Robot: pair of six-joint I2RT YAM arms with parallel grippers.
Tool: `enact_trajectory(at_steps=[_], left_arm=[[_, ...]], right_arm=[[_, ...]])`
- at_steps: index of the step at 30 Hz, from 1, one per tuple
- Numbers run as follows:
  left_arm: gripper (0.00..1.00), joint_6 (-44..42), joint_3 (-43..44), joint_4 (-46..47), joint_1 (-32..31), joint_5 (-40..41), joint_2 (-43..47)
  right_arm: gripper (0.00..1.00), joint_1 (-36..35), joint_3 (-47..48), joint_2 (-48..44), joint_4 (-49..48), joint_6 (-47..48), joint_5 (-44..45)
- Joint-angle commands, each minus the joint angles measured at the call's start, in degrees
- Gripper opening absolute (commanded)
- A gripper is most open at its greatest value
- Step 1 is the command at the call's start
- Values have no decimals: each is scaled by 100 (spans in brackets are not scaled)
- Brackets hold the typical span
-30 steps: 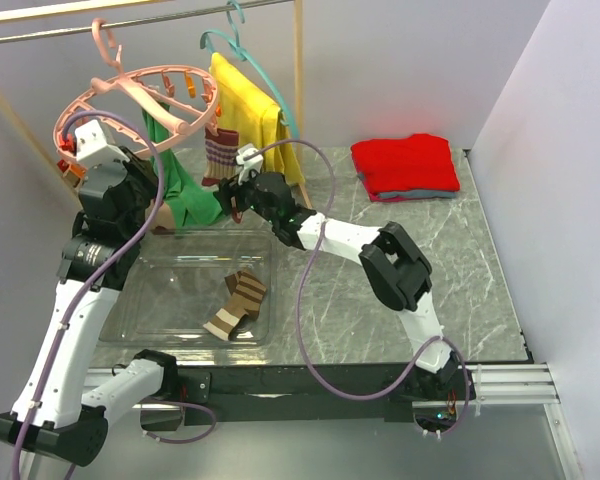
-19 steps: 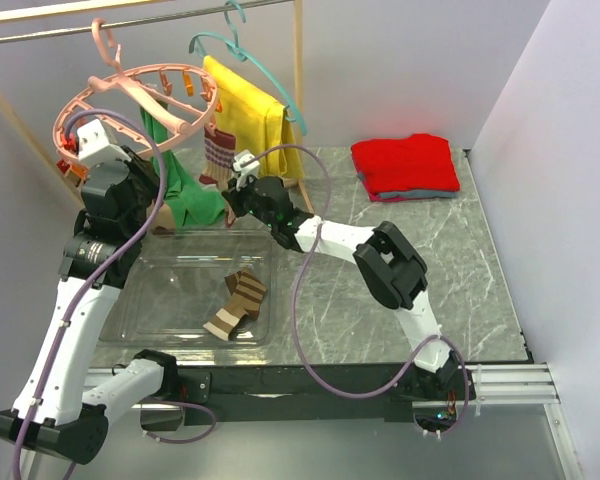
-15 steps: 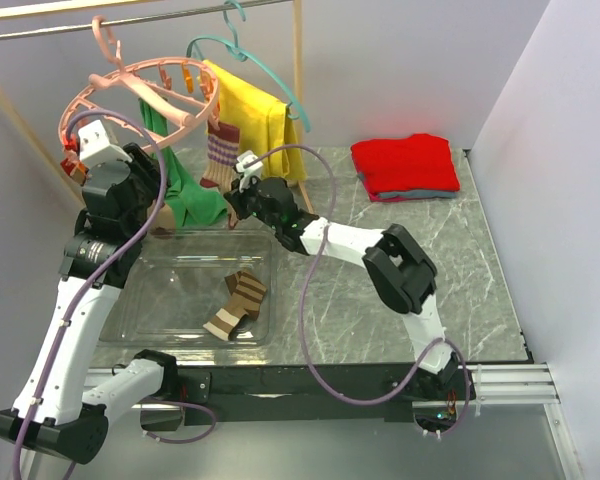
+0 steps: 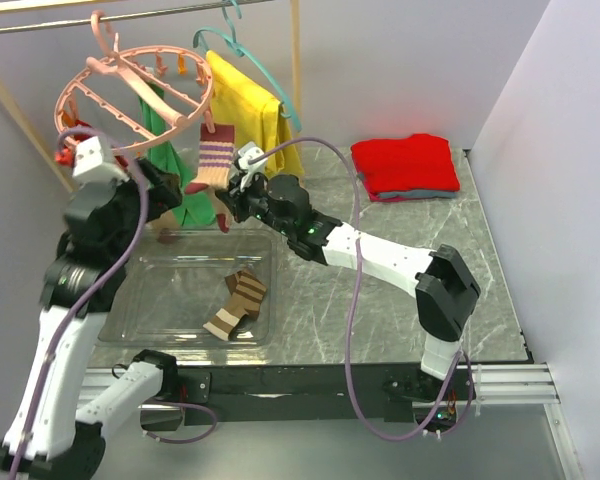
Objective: Remove the socks clipped to the hanger
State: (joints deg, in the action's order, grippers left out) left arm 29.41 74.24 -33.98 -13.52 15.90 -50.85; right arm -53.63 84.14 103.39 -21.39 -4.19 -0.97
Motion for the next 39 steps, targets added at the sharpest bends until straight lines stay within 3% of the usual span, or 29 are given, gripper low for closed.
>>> enact_trajectory(at_steps=[1, 8, 16, 27, 39], left_arm=[[89, 109, -6, 66, 7, -1007, 576], [88, 92, 108, 356, 7, -1756, 313], [90, 337, 258, 628, 7, -1845, -179], [90, 531, 425, 594, 7, -351, -680], [87, 557, 530, 761, 7, 317, -698]], right_arm=[[0, -87, -73, -355, 758, -56, 202], [0, -455, 15, -504, 1646, 76, 765], [0, -965, -204, -891, 2007, 155, 1371], [0, -1668, 111, -479, 2183, 743, 3136], [0, -1897, 7, -540, 1974, 779, 3085]])
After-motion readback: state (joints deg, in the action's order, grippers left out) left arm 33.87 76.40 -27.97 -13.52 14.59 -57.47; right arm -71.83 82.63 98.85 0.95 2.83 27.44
